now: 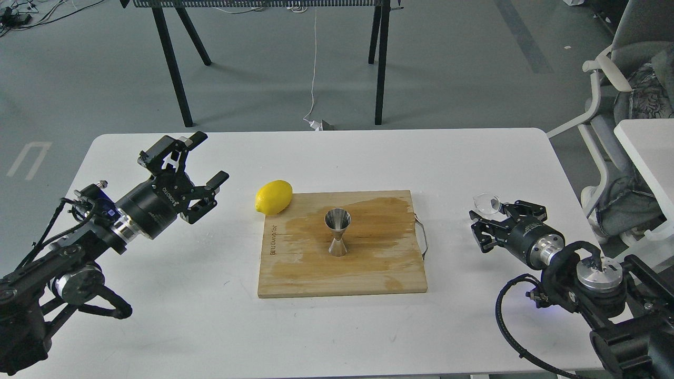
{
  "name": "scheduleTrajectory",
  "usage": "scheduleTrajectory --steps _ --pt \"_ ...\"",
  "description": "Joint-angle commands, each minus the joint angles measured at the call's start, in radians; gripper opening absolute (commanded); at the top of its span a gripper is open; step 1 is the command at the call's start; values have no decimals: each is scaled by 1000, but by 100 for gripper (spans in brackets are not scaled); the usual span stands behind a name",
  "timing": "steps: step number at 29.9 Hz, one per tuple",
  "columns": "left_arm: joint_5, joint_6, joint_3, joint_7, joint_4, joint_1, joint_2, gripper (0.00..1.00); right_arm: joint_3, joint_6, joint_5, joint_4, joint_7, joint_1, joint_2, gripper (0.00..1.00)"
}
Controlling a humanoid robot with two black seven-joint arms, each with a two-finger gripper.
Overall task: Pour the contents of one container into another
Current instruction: 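Lift the glass cup and move it above the jigger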
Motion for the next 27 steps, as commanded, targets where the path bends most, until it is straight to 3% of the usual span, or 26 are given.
scheduleTrajectory --steps 1,27 --pt "0 0 0 0 0 0 0 97 -33 -34 -96 101 -4 15 2 45" --pt "0 0 2 0 0 0 0 97 -499 -70 -426 165 -4 372 80 47"
